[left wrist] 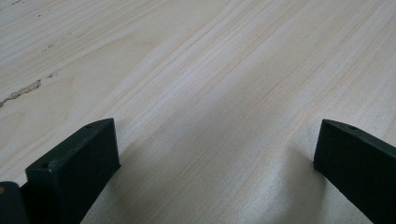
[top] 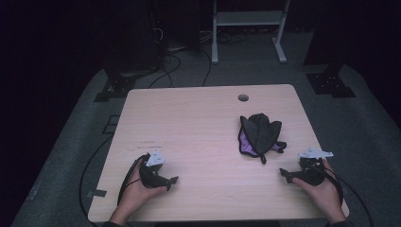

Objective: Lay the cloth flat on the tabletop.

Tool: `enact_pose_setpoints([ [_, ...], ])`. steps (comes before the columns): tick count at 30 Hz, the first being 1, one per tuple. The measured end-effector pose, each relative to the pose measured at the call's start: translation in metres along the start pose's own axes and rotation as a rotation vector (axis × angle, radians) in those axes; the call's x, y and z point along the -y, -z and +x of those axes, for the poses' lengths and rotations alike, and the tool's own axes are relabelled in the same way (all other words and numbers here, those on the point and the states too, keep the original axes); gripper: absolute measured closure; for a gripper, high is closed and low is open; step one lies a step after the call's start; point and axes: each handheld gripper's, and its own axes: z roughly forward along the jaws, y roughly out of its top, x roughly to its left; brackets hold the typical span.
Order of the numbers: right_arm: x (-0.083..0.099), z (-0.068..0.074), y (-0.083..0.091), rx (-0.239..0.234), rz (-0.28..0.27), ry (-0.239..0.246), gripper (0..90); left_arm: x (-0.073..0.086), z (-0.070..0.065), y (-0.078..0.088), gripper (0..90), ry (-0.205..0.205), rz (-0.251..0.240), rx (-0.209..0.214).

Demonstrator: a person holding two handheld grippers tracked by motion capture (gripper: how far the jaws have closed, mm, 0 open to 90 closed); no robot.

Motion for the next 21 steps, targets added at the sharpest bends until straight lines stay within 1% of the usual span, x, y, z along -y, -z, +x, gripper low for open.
enact_pose_setpoints([
  [6,0.0,0.0,0.0,0.002,-0.003,0.0,0.8,0.0,0.0,0.0,0.0,0.0,0.0,0.001],
  [7,0.001,0.002,0.003,0.003,-0.015,-0.004,11.0,0.0,0.0,0.0,0.0,0.0,0.0,0.001],
  [8,0.001,0.002,0.003,0.003,-0.015,-0.004,11.0,0.0,0.0,0.0,0.0,0.0,0.0,0.001],
  [9,0.0,0.001,0.006,-0.008,-0.009,-0.014,15.7,0.0,0.0,0.0,0.0,0.0,0.0,0.001],
  [10,0.0,0.001,0.006,-0.008,-0.009,-0.014,15.7,0.0,0.0,0.0,0.0,0.0,0.0,0.0],
  [11,-0.001,0.001,0.007,-0.021,-0.002,-0.034,16.5,0.0,0.0,0.0,0.0,-0.001,0.0,0.0],
  [12,-0.003,0.001,0.008,-0.029,0.004,-0.042,19.3,0.0,0.0,0.0,0.0,-0.002,0.0,0.0],
  [15,-0.006,0.003,0.01,-0.035,0.003,-0.047,20.1,0.001,0.0,0.001,0.0,0.0,0.0,-0.003],
  [16,-0.009,0.003,0.013,-0.029,-0.014,-0.043,20.7,0.001,-0.001,0.001,0.0,-0.001,0.0,-0.003],
  [17,-0.009,0.003,0.013,-0.029,-0.014,-0.043,20.7,0.001,-0.001,0.002,0.0,0.0,0.001,-0.003],
  [18,-0.013,0.004,0.016,-0.031,-0.031,-0.04,20.4,0.002,-0.001,0.002,0.0,0.001,-0.002,-0.003],
  [20,-0.015,0.004,0.017,-0.031,-0.037,-0.038,20.0,0.002,-0.001,0.002,0.0,0.001,-0.002,-0.003],
  [21,-0.02,0.004,0.018,-0.035,-0.053,-0.041,20.0,0.002,-0.001,0.002,0.0,0.001,-0.002,-0.003],
])
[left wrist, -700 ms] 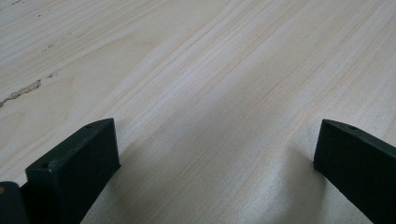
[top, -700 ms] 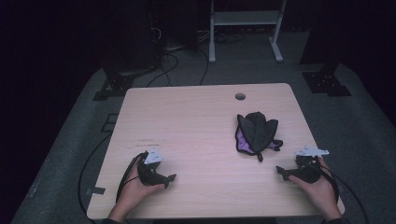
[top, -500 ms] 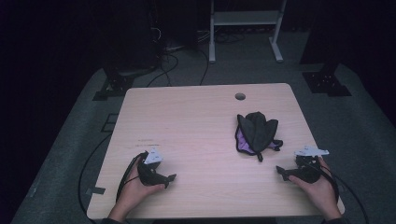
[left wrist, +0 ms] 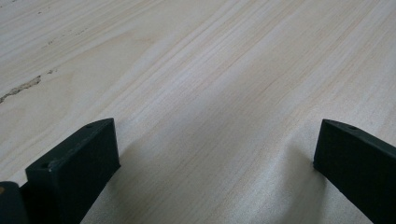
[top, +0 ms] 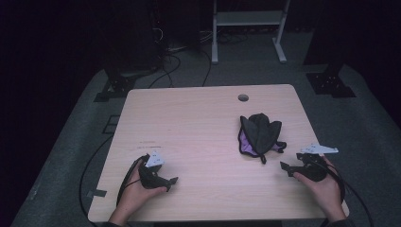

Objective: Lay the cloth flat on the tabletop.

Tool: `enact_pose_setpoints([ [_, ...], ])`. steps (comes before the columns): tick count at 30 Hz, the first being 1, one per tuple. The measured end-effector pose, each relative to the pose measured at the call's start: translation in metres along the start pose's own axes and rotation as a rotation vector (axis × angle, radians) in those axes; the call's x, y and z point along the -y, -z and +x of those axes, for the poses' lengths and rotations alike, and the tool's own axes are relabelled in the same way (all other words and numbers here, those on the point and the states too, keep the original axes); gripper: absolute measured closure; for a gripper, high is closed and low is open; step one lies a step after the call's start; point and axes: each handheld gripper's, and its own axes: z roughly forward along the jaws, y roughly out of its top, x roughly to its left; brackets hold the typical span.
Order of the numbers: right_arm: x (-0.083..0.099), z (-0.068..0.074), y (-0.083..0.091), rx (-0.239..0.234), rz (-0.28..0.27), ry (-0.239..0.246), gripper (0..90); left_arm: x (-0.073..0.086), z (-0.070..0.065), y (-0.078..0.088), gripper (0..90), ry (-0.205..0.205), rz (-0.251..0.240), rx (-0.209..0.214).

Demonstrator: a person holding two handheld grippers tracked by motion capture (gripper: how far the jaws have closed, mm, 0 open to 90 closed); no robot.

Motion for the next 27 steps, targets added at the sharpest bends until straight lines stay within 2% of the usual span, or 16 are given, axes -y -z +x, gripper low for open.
enact_pose_setpoints([
  [13,-0.03,0.0,-0.002,-0.017,-0.073,-0.011,17.1,0.0,0.0,0.0,0.0,0.0,0.0,0.0],
  [15,-0.037,0.0,-0.005,-0.024,-0.084,-0.022,15.7,0.0,0.0,0.0,0.0,0.003,0.0,0.0],
  [24,-0.055,0.003,-0.02,-0.035,-0.09,-0.015,13.9,0.0,0.0,0.0,0.0,-0.001,0.003,0.0],
  [27,-0.061,0.003,-0.029,-0.071,-0.105,-0.03,13.5,0.0,0.0,0.0,0.0,-0.001,0.003,0.0],
])
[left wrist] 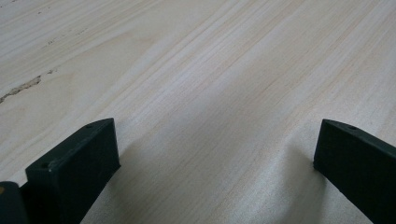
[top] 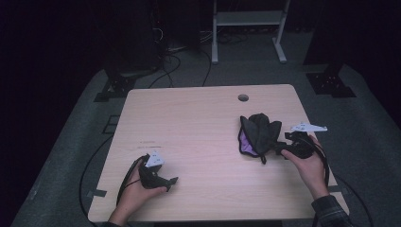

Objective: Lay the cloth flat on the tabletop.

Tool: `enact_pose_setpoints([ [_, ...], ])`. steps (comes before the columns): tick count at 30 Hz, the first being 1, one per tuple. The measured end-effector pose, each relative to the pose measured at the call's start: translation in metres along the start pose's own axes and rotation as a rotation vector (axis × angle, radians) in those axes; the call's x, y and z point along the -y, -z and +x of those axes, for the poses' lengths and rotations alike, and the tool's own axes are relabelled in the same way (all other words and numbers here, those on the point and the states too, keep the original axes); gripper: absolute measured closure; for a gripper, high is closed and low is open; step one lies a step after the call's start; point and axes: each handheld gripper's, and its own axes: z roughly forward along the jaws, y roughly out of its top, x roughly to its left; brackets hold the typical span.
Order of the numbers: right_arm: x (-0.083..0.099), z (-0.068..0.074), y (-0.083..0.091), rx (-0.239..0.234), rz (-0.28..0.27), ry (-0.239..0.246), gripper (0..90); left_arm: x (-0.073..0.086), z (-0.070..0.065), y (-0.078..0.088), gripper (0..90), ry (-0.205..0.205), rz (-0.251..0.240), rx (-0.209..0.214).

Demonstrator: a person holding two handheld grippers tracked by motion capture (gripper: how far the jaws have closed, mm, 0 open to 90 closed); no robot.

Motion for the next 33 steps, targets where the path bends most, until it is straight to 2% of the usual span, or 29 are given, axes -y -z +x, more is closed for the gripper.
enact_pose_setpoints([
  [5,-0.001,-0.001,-0.014,0.017,0.031,0.003,13.4,0.0,0.0,0.0,0.0,0.0,0.0,0.0],
  [14,-0.005,-0.003,-0.041,-0.011,0.054,0.018,12.7,0.0,0.0,0.0,0.0,0.0,0.0,0.0],
  [17,-0.005,-0.005,-0.05,-0.035,0.06,0.018,12.3,0.0,0.0,0.0,0.0,0.0,0.0,0.0],
  [19,-0.003,-0.004,-0.06,-0.046,0.084,0.022,12.5,0.0,0.0,0.0,0.0,0.0,-0.001,0.0],
  [23,-0.001,-0.002,-0.065,-0.039,0.109,0.042,13.3,0.0,0.0,0.0,0.0,-0.001,0.0,0.0],
  [24,0.0,-0.002,-0.065,-0.037,0.113,0.045,14.7,0.0,0.0,0.0,0.0,0.0,-0.001,0.0],
  [29,0.001,-0.004,-0.064,-0.056,0.121,0.073,37.3,0.0,0.0,0.0,0.0,0.0,-0.001,0.0],
  [33,0.001,-0.005,-0.061,-0.061,0.123,0.072,53.4,0.0,0.0,0.0,0.0,-0.001,0.0,0.0],
])
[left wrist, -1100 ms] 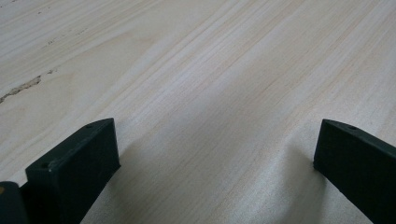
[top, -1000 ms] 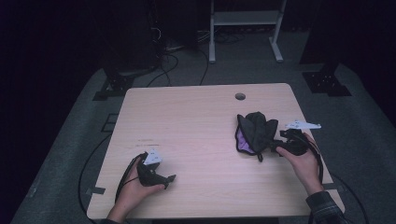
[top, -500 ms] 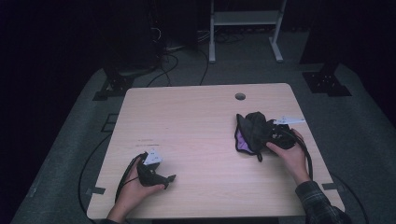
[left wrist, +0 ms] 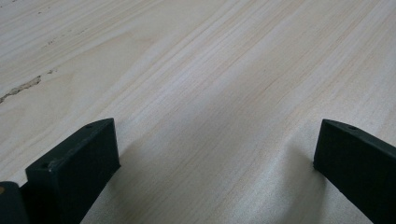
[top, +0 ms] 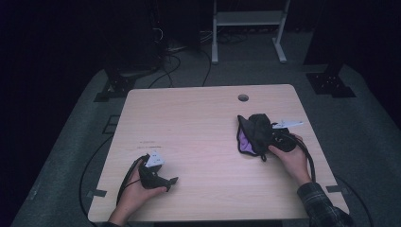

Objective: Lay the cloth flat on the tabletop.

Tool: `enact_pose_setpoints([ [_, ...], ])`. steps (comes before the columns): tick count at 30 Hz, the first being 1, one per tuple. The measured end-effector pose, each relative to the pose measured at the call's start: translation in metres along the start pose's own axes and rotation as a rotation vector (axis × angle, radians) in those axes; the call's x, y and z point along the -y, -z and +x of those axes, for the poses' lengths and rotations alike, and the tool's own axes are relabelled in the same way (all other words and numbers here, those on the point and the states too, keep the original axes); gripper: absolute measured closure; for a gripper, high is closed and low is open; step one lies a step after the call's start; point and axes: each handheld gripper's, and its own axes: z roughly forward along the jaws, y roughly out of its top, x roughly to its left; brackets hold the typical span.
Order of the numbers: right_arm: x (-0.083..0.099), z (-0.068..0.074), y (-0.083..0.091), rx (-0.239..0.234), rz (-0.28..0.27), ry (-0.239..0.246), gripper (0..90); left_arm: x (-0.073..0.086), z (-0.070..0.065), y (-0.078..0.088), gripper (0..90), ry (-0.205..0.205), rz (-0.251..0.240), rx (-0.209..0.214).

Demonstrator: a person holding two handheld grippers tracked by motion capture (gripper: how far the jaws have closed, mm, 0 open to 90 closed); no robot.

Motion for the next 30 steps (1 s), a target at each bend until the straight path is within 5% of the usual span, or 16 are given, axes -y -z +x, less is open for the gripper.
enact_pose_setpoints([
  [9,-0.003,0.004,0.009,-0.032,-0.009,-0.005,63.4,0.0,0.0,0.0,0.0,0.0,0.0,0.0],
  [17,-0.015,0.019,0.024,-0.116,-0.063,-0.002,63.8,0.0,0.0,0.0,0.0,0.0,0.0,0.0],
  [30,-0.033,0.073,0.028,-0.287,-0.1,0.1,63.8,0.0,0.0,0.0,0.0,0.002,-0.001,0.0],
])
